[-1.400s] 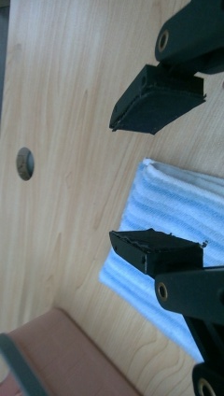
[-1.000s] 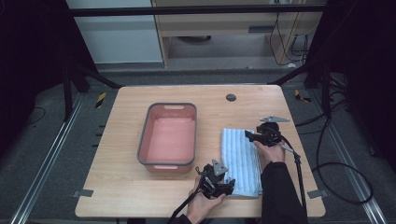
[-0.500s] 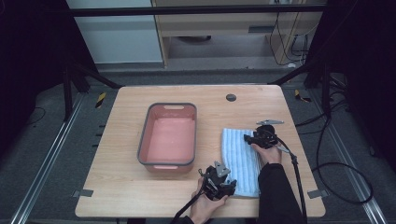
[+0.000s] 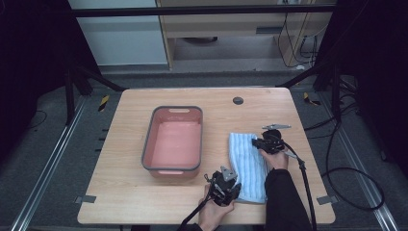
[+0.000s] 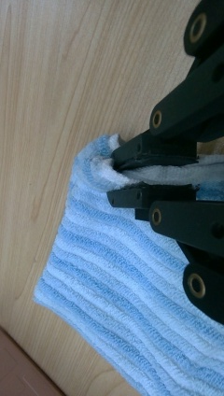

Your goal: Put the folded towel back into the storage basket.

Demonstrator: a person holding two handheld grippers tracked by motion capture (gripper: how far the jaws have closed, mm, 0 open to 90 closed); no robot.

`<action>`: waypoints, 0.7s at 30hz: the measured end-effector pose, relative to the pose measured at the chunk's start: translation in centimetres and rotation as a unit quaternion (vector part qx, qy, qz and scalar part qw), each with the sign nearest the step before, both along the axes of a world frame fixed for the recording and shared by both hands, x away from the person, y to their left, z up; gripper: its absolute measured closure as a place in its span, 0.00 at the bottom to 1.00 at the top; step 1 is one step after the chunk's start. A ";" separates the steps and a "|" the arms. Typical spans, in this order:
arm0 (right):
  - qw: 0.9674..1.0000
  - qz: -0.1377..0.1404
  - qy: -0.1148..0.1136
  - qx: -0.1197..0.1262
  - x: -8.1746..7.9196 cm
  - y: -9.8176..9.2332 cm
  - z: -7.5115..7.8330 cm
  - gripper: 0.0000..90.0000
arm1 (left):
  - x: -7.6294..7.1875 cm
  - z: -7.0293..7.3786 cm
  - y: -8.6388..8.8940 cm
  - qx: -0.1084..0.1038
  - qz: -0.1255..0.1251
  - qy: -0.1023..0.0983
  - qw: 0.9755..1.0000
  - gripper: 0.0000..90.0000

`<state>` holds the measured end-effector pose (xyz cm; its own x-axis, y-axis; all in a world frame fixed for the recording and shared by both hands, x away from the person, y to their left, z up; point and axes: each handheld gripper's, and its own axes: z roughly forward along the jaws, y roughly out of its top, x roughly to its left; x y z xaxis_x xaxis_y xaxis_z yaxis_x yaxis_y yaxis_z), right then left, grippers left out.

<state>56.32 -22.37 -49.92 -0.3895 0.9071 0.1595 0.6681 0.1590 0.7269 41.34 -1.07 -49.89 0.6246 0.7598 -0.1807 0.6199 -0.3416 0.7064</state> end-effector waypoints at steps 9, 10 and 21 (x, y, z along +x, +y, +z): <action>1.000 -0.002 -0.017 0.002 -0.3 -0.1 0.9 0.92 | -0.1 0.2 0.1 -0.009 0.004 -0.006 1.000 0.92; 1.000 -0.005 -0.019 0.009 -0.5 -0.3 1.2 0.92 | -0.2 0.3 0.1 -0.010 0.004 -0.008 1.000 0.92; 0.999 -0.013 -0.044 0.027 -1.1 -0.8 3.3 0.92 | 0.0 1.8 1.5 -0.037 0.007 -0.023 0.999 0.93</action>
<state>55.21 -23.15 -46.60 -0.3813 0.9079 0.1740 0.6038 0.1021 0.7906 41.29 0.40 -48.07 0.6223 0.7549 -0.2071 0.5905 -0.2790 0.7572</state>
